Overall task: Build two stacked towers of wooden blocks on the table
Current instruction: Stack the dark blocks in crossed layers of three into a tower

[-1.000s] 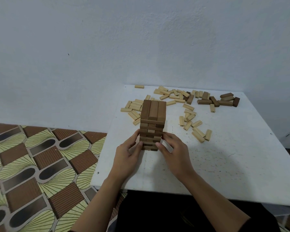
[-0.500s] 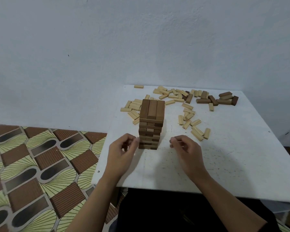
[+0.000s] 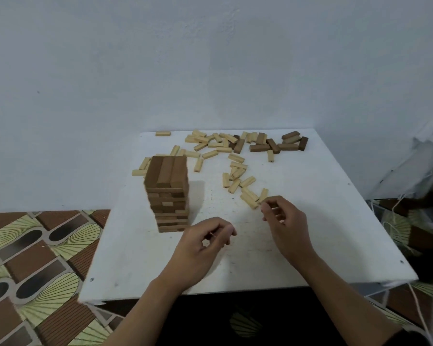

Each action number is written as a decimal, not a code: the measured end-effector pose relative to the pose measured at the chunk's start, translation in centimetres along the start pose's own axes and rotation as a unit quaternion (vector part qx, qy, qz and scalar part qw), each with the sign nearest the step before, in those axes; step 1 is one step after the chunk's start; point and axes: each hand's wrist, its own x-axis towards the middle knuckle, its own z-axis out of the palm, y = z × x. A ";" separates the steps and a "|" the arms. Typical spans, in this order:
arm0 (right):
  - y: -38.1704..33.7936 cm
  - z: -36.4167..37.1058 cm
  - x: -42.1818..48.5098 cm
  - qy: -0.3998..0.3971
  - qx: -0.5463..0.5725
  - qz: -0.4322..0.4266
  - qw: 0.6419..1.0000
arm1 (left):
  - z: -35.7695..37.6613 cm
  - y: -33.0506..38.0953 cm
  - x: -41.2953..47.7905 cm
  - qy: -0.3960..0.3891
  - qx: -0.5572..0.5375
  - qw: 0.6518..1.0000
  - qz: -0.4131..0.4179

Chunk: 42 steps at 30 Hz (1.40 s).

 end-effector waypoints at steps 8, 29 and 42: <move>4.0 -4.4 3.7 0.011 -0.063 -0.028 0.998 | 6.3 -1.4 7.3 0.074 0.077 0.994 -0.010; 13.9 -5.9 22.5 -0.047 -0.347 -0.059 0.935 | 13.3 -5.0 23.9 0.017 0.451 0.889 -0.078; 15.2 -6.0 23.6 -0.036 -0.280 -0.028 0.959 | 15.3 -4.9 29.4 -0.130 0.488 0.862 -0.046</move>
